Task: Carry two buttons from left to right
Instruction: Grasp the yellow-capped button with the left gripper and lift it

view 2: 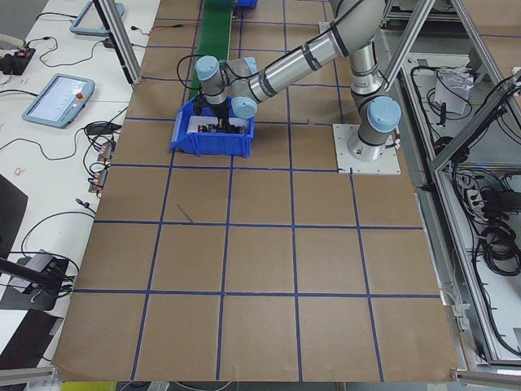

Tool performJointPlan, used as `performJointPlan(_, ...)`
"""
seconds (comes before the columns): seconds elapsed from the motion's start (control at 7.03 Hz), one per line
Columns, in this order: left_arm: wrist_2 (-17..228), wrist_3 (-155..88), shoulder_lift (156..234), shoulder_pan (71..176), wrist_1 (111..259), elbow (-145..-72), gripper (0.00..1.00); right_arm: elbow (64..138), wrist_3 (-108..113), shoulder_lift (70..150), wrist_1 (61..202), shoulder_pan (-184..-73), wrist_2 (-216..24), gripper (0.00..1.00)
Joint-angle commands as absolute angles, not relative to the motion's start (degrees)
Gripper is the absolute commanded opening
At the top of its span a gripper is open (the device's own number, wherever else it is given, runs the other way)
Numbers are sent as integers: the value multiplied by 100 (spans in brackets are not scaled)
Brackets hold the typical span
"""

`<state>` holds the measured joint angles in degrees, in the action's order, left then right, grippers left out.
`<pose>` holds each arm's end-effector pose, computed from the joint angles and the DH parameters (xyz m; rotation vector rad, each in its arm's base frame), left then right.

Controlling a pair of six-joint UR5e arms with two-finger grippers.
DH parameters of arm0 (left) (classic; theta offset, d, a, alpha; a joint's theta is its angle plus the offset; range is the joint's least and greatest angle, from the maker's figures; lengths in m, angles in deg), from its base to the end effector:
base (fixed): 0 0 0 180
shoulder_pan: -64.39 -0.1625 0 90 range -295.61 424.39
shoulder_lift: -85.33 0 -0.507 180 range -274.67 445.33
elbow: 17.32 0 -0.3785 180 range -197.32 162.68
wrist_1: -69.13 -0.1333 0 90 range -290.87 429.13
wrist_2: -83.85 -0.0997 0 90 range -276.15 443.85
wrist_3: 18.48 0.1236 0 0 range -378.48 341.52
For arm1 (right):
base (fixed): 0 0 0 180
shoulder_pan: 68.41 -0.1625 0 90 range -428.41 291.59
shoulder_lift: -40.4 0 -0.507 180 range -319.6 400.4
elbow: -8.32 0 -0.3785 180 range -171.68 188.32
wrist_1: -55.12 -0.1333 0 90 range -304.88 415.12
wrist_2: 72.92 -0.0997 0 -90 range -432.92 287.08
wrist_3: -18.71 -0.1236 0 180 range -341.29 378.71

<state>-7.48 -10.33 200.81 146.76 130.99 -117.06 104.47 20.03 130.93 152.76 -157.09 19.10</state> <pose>-0.0481 -0.6229 0.2670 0.0164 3.1294 0.1967 0.1179 -0.4788 0.5125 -0.0010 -3.1051 0.0535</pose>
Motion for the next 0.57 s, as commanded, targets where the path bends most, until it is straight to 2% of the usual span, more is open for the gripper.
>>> performJointPlan(0.0,-747,-1031,20012,14674,13117,-11594,25,10447,2012,13093,15268,-15700,1918,100)
performJointPlan(0.43,-703,-1161,19714,14683,13958,-10857,23,10447,2029,13119,15250,-15683,1918,100)
